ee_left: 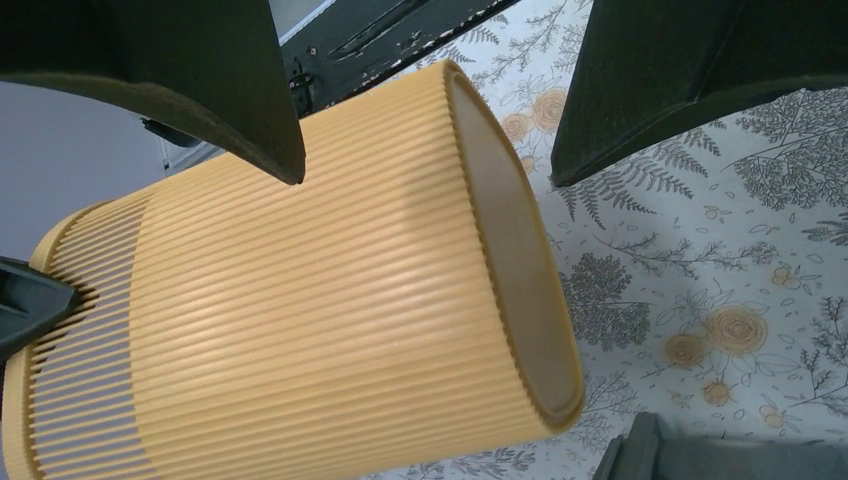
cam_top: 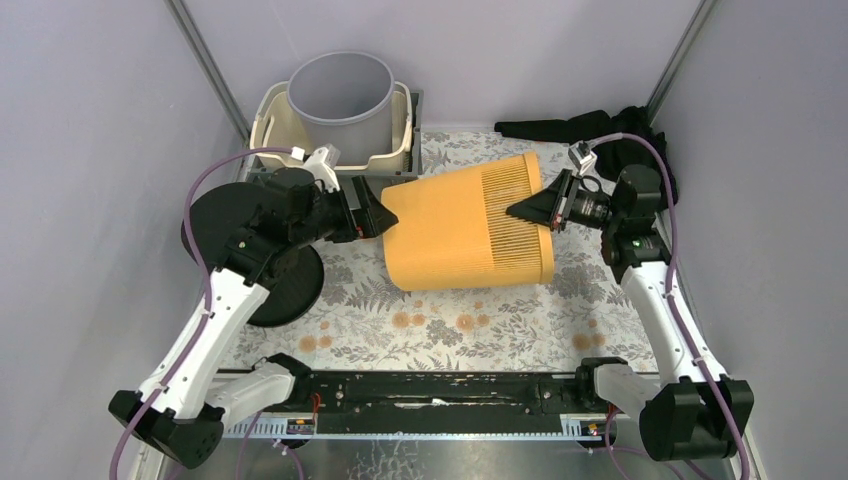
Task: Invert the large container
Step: Turn the container upside down at the center of the board.
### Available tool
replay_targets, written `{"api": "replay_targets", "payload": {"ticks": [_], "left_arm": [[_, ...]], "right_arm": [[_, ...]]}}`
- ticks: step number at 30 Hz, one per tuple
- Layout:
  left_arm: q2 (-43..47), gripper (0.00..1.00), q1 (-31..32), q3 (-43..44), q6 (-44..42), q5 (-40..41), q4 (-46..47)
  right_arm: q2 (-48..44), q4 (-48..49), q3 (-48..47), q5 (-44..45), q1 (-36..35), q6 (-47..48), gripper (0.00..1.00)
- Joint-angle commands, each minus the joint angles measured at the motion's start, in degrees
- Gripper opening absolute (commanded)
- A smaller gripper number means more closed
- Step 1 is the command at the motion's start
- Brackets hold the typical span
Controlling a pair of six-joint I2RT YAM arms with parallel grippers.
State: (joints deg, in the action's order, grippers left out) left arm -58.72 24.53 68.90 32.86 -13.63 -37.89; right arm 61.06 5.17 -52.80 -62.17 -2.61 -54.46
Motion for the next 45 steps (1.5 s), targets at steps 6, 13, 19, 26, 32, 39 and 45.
{"api": "replay_targets", "payload": {"ticks": [6, 13, 19, 26, 32, 39, 45], "left_arm": [[-0.3, 1.0, -5.1, -2.3, -2.0, -5.7, 3.2], [0.5, 1.0, -7.6, -3.7, -2.2, -7.6, 3.5], [1.5, 1.0, -8.6, -3.8, -2.0, -8.4, 3.6], [1.7, 1.0, -9.3, -2.1, -1.2, -10.1, 3.6], [1.8, 1.0, -9.6, -0.7, 0.7, -11.8, 4.5], [1.8, 1.0, -9.7, -0.3, 3.7, -14.9, 7.2], [2.0, 1.0, -9.7, -0.1, 6.0, -16.0, 9.1]], "right_arm": [[-4.1, 30.4, 6.8, -6.7, 0.4, -15.6, 0.0], [0.2, 59.6, 14.2, -6.7, 1.1, -36.3, 0.0], [8.1, 89.2, 18.5, -3.9, 1.6, -57.1, 0.0], [10.0, 92.3, 20.2, -2.5, 1.7, -58.6, 0.0], [10.9, 92.4, 20.8, 0.0, 1.7, -59.1, 0.0], [13.0, 92.5, 23.1, 4.7, 0.5, -58.9, 0.0], [15.8, 92.5, 23.0, 10.4, -4.6, -58.0, 0.0]]}}
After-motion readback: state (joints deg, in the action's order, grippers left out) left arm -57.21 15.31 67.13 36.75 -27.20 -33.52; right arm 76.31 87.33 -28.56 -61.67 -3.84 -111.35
